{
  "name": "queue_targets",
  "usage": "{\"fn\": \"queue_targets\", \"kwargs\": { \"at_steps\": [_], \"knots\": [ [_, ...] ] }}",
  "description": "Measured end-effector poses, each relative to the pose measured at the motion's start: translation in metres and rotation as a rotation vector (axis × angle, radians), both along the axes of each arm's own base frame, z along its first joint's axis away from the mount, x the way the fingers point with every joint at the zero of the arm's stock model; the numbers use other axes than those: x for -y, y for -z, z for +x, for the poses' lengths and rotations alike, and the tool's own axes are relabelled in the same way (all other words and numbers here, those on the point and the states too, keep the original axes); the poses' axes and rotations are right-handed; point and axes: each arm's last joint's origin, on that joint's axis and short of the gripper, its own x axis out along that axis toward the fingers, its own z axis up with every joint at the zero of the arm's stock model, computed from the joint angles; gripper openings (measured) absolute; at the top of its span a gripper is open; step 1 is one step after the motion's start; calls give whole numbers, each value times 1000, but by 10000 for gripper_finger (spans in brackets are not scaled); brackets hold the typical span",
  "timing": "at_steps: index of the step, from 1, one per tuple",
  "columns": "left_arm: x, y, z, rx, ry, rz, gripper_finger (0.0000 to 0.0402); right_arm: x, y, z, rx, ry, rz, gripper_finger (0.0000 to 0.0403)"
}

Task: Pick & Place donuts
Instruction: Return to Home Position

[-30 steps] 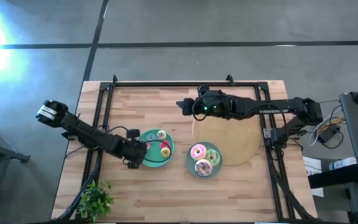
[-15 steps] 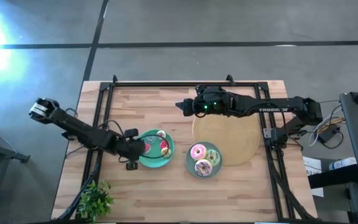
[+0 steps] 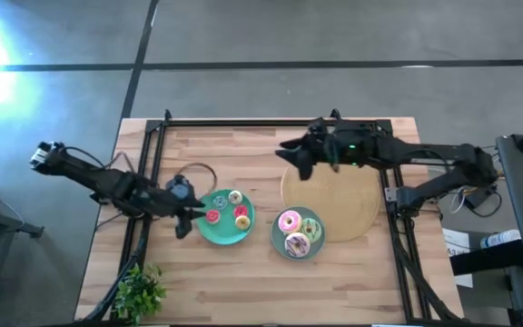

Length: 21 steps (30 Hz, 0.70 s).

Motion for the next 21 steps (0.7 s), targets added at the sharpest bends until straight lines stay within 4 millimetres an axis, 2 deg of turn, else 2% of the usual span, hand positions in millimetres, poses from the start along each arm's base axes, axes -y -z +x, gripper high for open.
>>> {"fn": "queue_targets", "kwargs": {
  "at_steps": [4, 10, 15, 18, 21],
  "knots": [
    [-2, -2, -9, 158, -11, -181, 110, -3, 7, -33, -17, 42, -59, 201],
    [-1, 15, -9, 416, 13, -340, 110, -12, 44, -79, -68, 56, -122, 201],
    [-4, 40, -12, 428, -54, -361, 110, -17, 72, -111, -84, 33, -124, 201],
    [-6, 54, -14, 410, -147, -502, 110, -18, 87, -130, -123, 43, -77, 201],
    [-5, 52, -12, 555, -57, -431, 110, -19, 96, -147, -100, 59, -18, 201]
  ]
}}
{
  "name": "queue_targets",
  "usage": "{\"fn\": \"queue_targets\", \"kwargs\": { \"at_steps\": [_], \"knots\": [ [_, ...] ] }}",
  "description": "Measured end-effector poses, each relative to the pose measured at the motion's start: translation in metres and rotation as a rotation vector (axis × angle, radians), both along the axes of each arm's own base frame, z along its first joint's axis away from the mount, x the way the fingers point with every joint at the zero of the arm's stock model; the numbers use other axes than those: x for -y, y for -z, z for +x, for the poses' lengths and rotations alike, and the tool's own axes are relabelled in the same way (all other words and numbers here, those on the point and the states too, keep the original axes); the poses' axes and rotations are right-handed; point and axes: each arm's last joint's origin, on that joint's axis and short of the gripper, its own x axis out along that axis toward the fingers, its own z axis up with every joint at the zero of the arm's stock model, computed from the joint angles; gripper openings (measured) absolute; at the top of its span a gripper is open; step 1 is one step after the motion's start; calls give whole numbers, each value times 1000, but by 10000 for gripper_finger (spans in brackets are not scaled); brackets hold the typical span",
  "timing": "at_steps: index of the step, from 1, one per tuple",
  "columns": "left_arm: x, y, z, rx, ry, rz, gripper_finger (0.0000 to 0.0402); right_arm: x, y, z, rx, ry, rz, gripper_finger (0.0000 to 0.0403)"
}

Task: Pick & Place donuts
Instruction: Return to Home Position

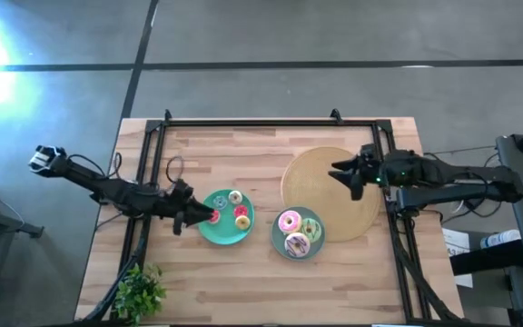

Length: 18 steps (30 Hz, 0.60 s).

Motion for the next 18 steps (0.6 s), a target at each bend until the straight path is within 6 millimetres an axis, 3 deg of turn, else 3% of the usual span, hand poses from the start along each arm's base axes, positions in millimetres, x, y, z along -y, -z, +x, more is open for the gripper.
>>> {"fn": "queue_targets", "kwargs": {
  "at_steps": [4, 12, 18],
  "knots": [
    [-3, 0, -4, 198, 50, 157, 110, -2, 7, -18, 39, -37, -55, 201],
    [-20, 31, -23, 257, 0, 239, 110, -2, 18, -35, 103, -37, -75, 201],
    [-28, 37, -33, 344, 104, 259, 110, -2, 20, -37, 108, -34, -75, 201]
  ]
}}
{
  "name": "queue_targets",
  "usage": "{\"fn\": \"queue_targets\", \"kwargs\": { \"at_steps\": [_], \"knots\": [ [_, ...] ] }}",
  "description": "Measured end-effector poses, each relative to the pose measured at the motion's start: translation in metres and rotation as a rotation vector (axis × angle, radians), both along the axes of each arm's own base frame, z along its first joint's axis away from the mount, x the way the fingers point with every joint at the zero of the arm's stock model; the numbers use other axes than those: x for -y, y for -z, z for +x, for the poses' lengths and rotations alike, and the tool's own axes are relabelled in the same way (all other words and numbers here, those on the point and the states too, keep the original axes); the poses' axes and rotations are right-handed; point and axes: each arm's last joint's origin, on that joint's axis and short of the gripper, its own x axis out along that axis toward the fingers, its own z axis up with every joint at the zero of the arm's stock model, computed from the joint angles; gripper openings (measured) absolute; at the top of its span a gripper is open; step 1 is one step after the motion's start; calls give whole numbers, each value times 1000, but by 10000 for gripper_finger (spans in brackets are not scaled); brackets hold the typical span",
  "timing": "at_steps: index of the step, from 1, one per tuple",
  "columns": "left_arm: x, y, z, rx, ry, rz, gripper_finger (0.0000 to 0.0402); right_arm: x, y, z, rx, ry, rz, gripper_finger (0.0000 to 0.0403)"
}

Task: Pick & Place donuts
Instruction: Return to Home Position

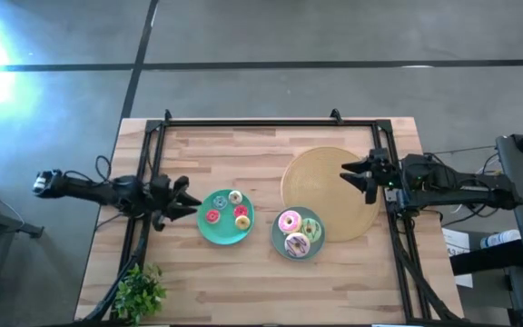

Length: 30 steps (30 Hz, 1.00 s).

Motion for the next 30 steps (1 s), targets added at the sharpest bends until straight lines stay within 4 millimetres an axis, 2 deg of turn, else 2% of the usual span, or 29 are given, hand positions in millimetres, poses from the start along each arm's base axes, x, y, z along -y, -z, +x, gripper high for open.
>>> {"fn": "queue_targets", "kwargs": {
  "at_steps": [4, 10, 18, 30],
  "knots": [
    [-5, 4, -3, -33, -16, 30, 110, 0, 4, 2, -29, -7, -39, 201],
    [-9, 12, -4, -101, -55, 67, 110, 0, 20, 6, -108, -16, -71, 201],
    [-9, 23, -4, -258, -40, -166, 110, 0, 43, 7, -189, -21, -66, 201],
    [-9, 21, -6, -237, -37, -184, 110, 0, 81, 5, -296, -28, -58, 201]
  ]
}}
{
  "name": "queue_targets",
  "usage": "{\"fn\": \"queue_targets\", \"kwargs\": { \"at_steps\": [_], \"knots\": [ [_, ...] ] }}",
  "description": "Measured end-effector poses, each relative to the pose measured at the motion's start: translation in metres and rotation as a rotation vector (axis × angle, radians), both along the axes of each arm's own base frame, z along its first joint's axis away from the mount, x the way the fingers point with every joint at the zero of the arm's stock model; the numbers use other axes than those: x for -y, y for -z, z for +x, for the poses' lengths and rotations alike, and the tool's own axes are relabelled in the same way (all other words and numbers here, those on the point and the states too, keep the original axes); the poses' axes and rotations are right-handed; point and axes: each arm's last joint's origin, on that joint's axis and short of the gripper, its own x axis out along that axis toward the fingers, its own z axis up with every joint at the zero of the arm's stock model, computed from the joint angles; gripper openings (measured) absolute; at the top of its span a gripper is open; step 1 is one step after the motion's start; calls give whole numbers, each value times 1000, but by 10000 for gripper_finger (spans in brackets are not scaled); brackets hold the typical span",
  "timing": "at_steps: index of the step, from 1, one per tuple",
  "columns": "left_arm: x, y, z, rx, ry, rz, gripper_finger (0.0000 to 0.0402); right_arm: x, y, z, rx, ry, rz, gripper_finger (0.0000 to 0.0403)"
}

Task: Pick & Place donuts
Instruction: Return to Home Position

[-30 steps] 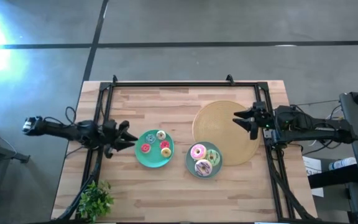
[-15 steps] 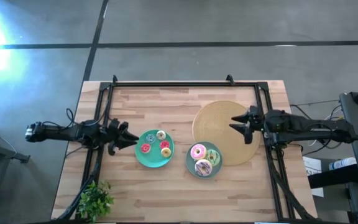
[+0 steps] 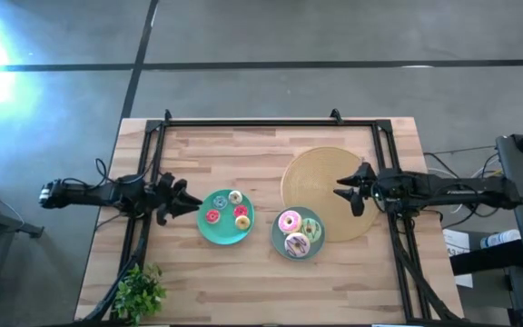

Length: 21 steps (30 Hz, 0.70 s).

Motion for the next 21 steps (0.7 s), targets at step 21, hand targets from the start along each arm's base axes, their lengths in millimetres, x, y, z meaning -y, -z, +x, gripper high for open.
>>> {"fn": "queue_targets", "kwargs": {
  "at_steps": [21],
  "knots": [
    [-6, -5, -5, 75, -65, -4, 110, -1, 20, -17, 137, 1, -7, 201]
  ]
}}
